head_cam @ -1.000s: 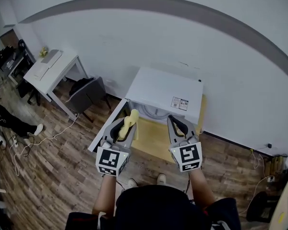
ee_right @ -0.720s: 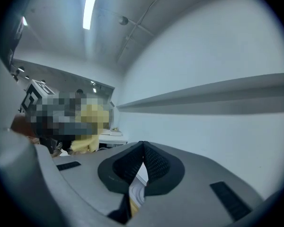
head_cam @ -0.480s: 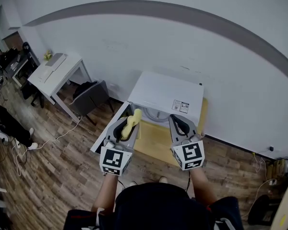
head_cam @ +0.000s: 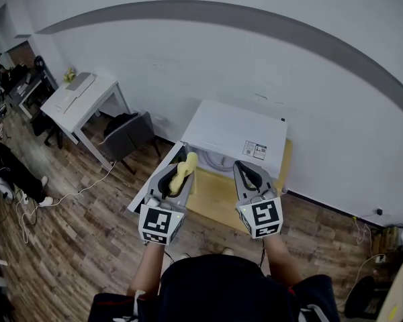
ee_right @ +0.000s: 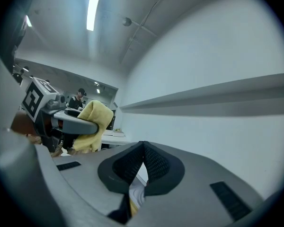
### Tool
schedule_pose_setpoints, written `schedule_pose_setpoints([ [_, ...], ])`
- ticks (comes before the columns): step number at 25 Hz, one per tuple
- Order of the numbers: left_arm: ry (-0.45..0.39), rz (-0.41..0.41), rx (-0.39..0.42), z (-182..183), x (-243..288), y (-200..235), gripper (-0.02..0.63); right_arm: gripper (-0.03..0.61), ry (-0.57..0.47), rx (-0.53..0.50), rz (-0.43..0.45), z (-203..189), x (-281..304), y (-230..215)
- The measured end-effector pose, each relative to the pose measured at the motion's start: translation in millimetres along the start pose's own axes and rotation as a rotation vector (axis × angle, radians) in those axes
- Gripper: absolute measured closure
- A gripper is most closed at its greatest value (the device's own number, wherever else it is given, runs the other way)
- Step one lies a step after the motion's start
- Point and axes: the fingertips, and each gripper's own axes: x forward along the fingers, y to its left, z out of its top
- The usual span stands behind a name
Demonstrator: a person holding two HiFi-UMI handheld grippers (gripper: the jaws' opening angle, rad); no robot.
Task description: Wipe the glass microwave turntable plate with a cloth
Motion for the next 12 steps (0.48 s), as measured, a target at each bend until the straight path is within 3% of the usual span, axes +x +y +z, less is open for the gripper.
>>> schedule_pose_setpoints([
  [12,-0.009,0.005,-0.012,4.7,0.1,1.6,0.476,0.569,-0.013,-0.017,0.014,6.1,6.3,9.1],
])
